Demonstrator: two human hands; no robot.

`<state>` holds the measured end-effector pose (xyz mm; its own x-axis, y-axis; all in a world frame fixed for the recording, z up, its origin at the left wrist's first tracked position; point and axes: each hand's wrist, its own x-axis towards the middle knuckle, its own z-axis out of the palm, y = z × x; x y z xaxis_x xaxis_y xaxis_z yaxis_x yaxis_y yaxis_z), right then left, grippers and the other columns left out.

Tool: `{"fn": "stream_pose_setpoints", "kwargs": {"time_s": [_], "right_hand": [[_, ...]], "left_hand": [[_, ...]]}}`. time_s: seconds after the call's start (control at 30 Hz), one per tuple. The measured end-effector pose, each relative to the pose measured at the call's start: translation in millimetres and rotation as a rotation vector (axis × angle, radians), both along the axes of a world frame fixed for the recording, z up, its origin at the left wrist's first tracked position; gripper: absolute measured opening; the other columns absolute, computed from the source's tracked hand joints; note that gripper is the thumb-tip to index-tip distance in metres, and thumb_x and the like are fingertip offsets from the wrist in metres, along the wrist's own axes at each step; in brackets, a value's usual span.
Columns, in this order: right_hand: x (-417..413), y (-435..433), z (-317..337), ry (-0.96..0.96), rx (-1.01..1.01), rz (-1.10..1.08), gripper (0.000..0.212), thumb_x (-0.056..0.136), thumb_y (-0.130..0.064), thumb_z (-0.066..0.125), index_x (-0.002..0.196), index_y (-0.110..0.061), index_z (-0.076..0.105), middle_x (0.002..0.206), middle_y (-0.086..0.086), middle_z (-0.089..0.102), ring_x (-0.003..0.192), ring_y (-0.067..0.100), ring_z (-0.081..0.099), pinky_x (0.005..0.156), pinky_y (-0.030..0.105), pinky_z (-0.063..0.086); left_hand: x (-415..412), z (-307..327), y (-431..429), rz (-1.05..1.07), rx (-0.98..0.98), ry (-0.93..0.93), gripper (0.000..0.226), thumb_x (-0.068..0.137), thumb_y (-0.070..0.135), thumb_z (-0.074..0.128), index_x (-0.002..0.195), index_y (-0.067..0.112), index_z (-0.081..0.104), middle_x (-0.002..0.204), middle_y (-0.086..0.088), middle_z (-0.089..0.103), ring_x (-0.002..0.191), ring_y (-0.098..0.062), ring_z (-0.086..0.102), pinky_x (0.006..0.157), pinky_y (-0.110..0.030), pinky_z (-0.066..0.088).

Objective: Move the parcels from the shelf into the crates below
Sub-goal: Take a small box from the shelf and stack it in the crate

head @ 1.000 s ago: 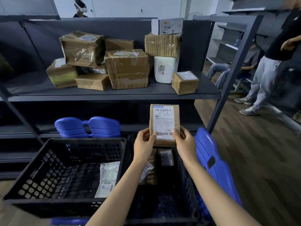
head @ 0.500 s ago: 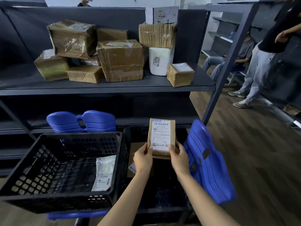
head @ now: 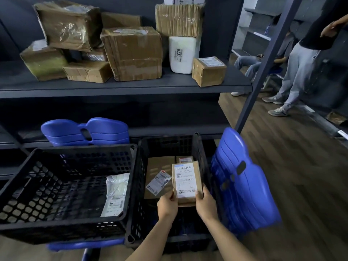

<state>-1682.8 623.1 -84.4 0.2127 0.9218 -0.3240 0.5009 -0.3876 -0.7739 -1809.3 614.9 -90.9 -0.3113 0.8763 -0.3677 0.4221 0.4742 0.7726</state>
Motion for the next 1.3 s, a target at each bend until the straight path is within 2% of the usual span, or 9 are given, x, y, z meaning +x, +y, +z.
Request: {"fn": "stream_pose_setpoints", "kwargs": {"time_s": [0.13,0.33,0.4,0.5,0.6,0.77,0.93,1.1,1.3], "right_hand": [[7,5,-32,-0.004,-0.073,0.035,0.049,0.102,-0.023,0.039,0.149,-0.016,0.03,0.139,0.006,0.053,0.125,0.026,0.051,0.098,0.031,0.041],[16,10,-79,-0.045,-0.152,0.039,0.046,0.1,-0.024,0.04,0.146,-0.015,0.036,0.136,0.009,0.056,0.121,0.028,0.054,0.097,0.033,0.044],[18,13,-86,-0.065,-0.157,0.05,0.045,0.1,-0.022,0.041,0.144,-0.015,0.038,0.135,0.008,0.056,0.121,0.027,0.054,0.096,0.032,0.044],[19,22,-94,-0.116,-0.168,0.08,0.046,0.101,-0.019,0.039,0.146,-0.014,0.033,0.139,0.008,0.052,0.124,0.027,0.052,0.096,0.03,0.042],[19,31,-103,-0.122,-0.191,0.073,0.048,0.102,-0.018,0.036,0.149,-0.014,0.028,0.143,0.007,0.047,0.128,0.026,0.048,0.098,0.029,0.04],[18,44,-119,-0.141,-0.202,0.039,0.041,0.1,-0.014,0.04,0.141,-0.01,0.041,0.138,0.009,0.053,0.125,0.027,0.051,0.097,0.028,0.041],[15,55,-132,-0.19,-0.259,0.057,0.035,0.1,-0.017,0.042,0.134,-0.013,0.048,0.136,0.01,0.054,0.123,0.028,0.052,0.095,0.029,0.043],[18,69,-146,-0.233,-0.29,0.052,0.032,0.101,-0.014,0.038,0.129,-0.014,0.051,0.135,0.007,0.054,0.119,0.024,0.054,0.082,0.022,0.04],[13,77,-165,-0.214,-0.375,0.024,0.034,0.1,-0.014,0.038,0.132,-0.011,0.048,0.136,0.008,0.053,0.12,0.023,0.055,0.086,0.023,0.043]], "left_hand": [[1,-29,6,-0.048,-0.018,0.0,0.02,0.096,0.018,0.052,0.101,0.013,0.07,0.095,-0.003,0.071,0.089,-0.023,0.064,0.064,-0.025,0.042],[6,-68,13,-0.111,-0.114,0.025,0.034,0.096,0.023,0.053,0.127,0.012,0.062,0.12,-0.009,0.067,0.109,-0.026,0.062,0.077,-0.026,0.046],[7,-83,14,-0.125,-0.132,0.025,0.036,0.096,0.025,0.053,0.128,0.011,0.062,0.121,-0.008,0.067,0.11,-0.025,0.062,0.083,-0.028,0.048],[8,-100,19,-0.143,-0.138,0.036,0.034,0.098,0.023,0.051,0.127,0.012,0.063,0.121,-0.006,0.067,0.11,-0.022,0.062,0.079,-0.023,0.045],[10,-112,27,-0.154,-0.132,0.038,0.033,0.097,0.021,0.051,0.126,0.012,0.064,0.121,-0.007,0.067,0.113,-0.023,0.061,0.081,-0.023,0.045],[12,-123,39,-0.173,-0.137,0.067,0.032,0.098,0.022,0.049,0.122,0.009,0.065,0.121,-0.009,0.067,0.114,-0.025,0.06,0.082,-0.025,0.044],[10,-138,50,-0.194,-0.194,0.112,0.029,0.096,0.018,0.048,0.118,0.007,0.065,0.119,-0.009,0.066,0.11,-0.026,0.061,0.075,-0.025,0.043],[15,-146,62,-0.324,-0.227,0.213,0.034,0.093,0.01,0.046,0.125,0.007,0.058,0.128,-0.012,0.062,0.119,-0.026,0.057,0.091,-0.027,0.046],[21,-159,68,-0.39,-0.26,0.191,0.039,0.093,0.016,0.049,0.132,0.009,0.051,0.135,-0.01,0.057,0.126,-0.023,0.053,0.096,-0.023,0.041]]}}
